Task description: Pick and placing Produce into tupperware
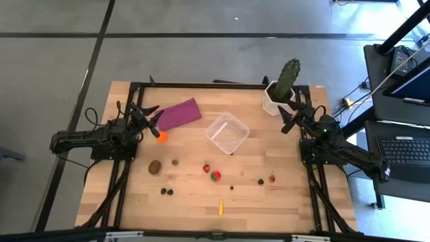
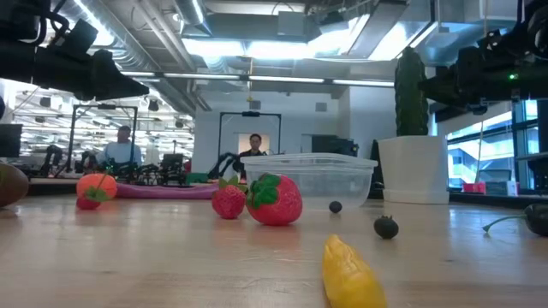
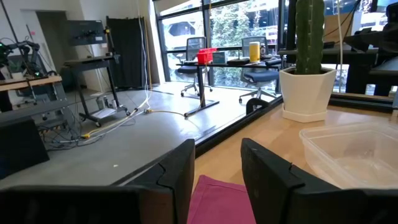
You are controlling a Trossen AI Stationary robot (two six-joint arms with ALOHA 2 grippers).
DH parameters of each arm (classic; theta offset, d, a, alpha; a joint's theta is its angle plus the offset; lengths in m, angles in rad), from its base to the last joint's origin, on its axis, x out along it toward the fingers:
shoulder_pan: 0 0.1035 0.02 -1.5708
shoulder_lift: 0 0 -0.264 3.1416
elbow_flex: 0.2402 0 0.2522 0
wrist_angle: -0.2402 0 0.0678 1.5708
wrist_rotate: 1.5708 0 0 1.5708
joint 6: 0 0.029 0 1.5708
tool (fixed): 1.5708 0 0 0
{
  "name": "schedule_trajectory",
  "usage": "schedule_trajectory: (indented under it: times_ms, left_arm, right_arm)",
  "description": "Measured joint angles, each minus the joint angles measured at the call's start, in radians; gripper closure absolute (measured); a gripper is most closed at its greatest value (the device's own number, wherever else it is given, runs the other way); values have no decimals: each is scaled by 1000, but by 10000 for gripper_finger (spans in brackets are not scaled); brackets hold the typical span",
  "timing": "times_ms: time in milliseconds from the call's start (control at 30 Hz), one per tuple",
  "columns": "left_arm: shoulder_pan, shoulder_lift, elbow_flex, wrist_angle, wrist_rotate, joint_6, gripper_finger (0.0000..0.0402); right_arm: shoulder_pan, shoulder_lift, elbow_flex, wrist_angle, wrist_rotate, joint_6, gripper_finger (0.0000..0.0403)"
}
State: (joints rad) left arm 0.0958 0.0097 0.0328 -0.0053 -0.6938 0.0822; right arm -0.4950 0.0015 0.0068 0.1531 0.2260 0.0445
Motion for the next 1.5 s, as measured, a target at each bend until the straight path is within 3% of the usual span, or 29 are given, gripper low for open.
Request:
schedule_trajectory:
  times_ms: [400, 567, 667, 867, 1500]
  left_arm:
    - [0, 0, 0, 0, 0, 0, 278]
    - [0, 0, 0, 0, 0, 0, 278]
    - [0, 0, 0, 0, 0, 0, 278]
    - [0, 0, 0, 0, 0, 0, 278]
    - [0, 0, 0, 0, 0, 0, 278]
  right_arm:
    - [0, 0, 0, -3, -1, 54, 164]
    - [0, 10, 32, -73, -90, 3, 164]
    - [11, 38, 126, -167, -148, -15, 164]
    - [69, 183, 368, -408, -150, -180, 164]
    - [261, 815, 1031, -790, -141, -158, 164]
